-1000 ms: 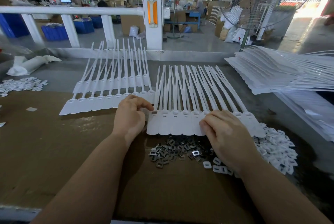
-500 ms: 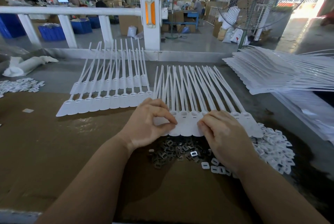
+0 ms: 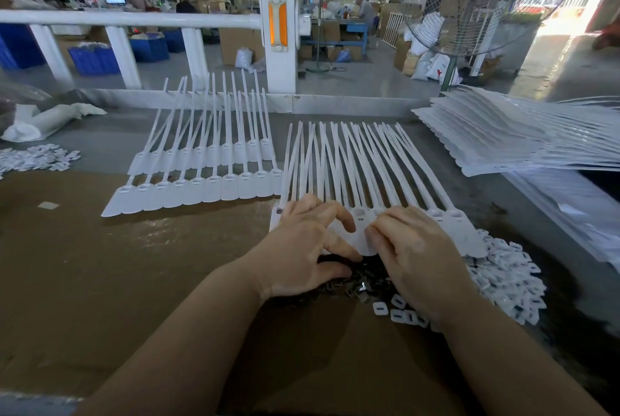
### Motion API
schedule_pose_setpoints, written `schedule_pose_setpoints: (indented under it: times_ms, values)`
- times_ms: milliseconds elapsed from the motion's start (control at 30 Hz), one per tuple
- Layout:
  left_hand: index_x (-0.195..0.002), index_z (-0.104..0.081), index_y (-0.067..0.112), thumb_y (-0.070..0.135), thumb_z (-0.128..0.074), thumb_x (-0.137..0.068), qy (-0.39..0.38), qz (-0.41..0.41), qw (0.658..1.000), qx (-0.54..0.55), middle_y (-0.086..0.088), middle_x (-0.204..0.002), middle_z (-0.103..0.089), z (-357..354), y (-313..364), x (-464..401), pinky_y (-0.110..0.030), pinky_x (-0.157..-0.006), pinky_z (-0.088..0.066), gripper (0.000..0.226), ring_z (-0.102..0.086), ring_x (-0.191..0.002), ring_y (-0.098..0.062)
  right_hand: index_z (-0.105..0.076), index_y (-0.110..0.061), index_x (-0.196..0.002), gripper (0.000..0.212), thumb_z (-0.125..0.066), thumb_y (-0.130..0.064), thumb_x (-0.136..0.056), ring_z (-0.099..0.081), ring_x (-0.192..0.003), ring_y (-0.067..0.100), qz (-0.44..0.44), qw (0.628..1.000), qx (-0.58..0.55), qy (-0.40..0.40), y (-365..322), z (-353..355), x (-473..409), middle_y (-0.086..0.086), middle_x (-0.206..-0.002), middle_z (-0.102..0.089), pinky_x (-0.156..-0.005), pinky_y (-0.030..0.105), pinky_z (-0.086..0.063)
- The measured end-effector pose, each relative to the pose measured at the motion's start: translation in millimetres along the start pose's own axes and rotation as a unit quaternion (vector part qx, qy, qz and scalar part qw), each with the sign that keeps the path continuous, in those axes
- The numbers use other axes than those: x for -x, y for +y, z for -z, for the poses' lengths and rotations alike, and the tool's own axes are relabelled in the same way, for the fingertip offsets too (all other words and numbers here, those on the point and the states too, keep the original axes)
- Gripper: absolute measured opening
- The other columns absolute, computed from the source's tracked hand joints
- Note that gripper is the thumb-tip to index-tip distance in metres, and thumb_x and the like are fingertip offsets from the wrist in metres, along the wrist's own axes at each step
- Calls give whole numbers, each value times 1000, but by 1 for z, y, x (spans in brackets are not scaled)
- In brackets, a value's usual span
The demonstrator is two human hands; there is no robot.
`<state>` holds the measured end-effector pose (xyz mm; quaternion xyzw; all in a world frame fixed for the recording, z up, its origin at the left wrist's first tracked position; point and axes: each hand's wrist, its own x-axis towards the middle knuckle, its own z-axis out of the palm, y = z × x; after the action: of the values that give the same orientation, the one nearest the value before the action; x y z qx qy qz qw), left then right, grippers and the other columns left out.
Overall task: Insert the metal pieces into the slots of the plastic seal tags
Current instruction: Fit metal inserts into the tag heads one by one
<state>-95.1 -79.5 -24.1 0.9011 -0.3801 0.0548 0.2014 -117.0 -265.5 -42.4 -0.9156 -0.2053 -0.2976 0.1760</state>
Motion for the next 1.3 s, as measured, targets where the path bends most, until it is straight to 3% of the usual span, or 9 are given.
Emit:
schedule_pose_setpoints:
  times_ms: [200,400,467,567,700,867,1033,1167,1300]
  values:
    - [-96,-73,37,38,-64,-85,-7,2,1000,13,22,-107,-40,-4,-1,-3,-30,-96,-23,14,-25,-97,-4,-64,-7,-76,21,-51,-16,-89,-56,-76,19,4,1000,3,5,-1,1,-1,3,-78,-61,-72,33,-48]
    - [-87,-73,32,35,-63,-86,17,9,998,52,23,-101,-45,-5,-5,-4,-11,-89,-20,11,-31,-97,-1,-64,-7,-76,22,-50,-16,-90,-56,-75,18,4,1000,7,2,-2,1,-1,3,-78,-61,-71,32,-47]
    - [-81,-67,36,32,-63,-86,39,21,996,76,24,-97,-46,-4,-6,-4,-6,-89,-19,8,-34,-97,4,-64,-7,-76,21,-51,-17,-90,-56,-76,19,2,1000,4,1,-2,1,-1,3,-78,-62,-72,32,-47]
    - [-76,-53,45,25,-60,-88,96,66,985,126,21,-93,-49,-2,-7,-4,-5,-83,-30,24,-44,-93,5,-64,-7,-76,22,-50,-17,-90,-56,-77,19,-1,1000,2,0,-1,1,0,3,-78,-62,-73,31,-47]
    - [-79,-54,39,18,-57,-90,198,134,951,199,11,-85,-59,2,-13,-1,-6,-71,-40,25,-53,-78,-1,-63,-7,-76,23,-49,-17,-91,-56,-78,19,-6,1000,-3,2,-2,1,0,2,-79,-61,-73,31,-47]
    - [-78,-56,32,16,-56,-93,232,216,925,210,10,-72,-63,2,-22,0,-7,-61,-38,22,-53,-65,4,-63,-9,-78,30,-42,-24,-93,-55,-79,17,-3,1000,-6,0,-1,1,0,0,-80,-61,-75,29,-46]
    - [-80,-63,30,14,-67,-86,238,245,911,231,7,-84,-68,4,-28,2,-18,-78,-45,17,-60,-84,-8,-63,-9,-77,28,-45,-22,-93,-56,-78,17,-3,1000,-6,0,-1,1,0,1,-79,-61,-74,30,-46]
    - [-87,-65,27,14,-70,-83,260,277,891,249,5,-87,-70,5,-31,2,-13,-72,-42,14,-61,-83,-10,-64,-8,-78,23,-48,-19,-91,-56,-78,18,-2,1000,-2,0,-1,1,0,2,-79,-62,-74,31,-48]
    - [-86,-69,25,13,-70,-83,255,291,888,248,6,-88,-70,5,-33,2,-17,-82,-46,13,-62,-89,-10,-64,-8,-78,24,-48,-19,-91,-56,-78,18,-1,1000,-2,-1,0,1,0,2,-79,-62,-74,31,-47]
